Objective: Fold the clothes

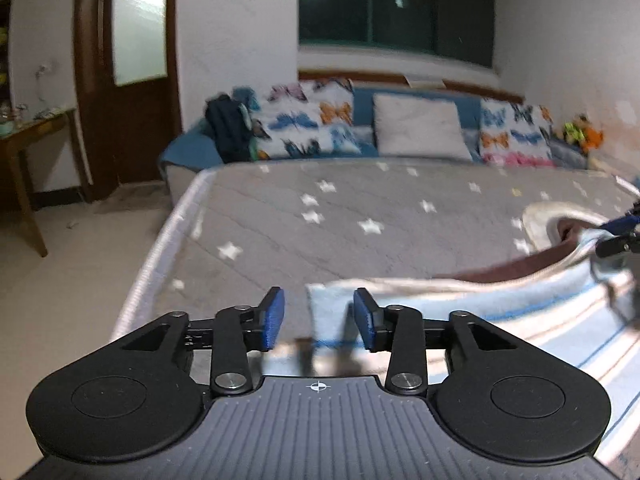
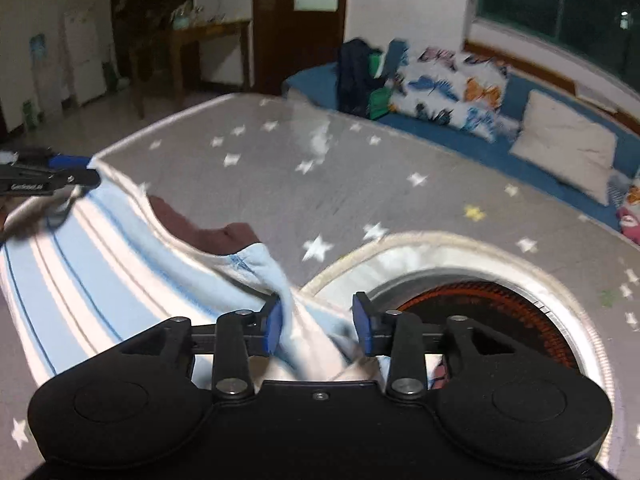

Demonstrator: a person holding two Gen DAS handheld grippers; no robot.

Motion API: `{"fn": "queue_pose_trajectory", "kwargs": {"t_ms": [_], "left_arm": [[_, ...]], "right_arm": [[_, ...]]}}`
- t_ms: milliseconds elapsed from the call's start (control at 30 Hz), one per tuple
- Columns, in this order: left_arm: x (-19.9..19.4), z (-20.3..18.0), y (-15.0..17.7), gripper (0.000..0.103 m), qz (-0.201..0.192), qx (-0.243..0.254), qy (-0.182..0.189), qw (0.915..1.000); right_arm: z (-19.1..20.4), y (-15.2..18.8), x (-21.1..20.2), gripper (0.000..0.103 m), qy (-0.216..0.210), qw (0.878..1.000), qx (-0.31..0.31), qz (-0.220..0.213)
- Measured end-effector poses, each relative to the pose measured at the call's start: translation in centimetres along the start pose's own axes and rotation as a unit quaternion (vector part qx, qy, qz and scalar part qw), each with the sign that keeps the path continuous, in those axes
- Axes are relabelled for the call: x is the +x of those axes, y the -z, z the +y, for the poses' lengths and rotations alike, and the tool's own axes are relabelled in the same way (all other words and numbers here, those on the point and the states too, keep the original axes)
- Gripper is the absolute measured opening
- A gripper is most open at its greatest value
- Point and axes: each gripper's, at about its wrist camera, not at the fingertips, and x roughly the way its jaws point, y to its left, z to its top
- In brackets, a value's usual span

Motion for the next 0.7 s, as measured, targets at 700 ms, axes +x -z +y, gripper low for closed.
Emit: {"fn": "queue_pose_trajectory", "kwargs": {"t_ms": [700], "left_arm": [[-1.0, -6.4, 4.7, 0.049, 0.066, 0.094, 0.114, 0.9868]], "right_arm": [[3.4, -1.9, 7.1, 0.028, 0.002, 1.0, -0.001, 0.009]]}}
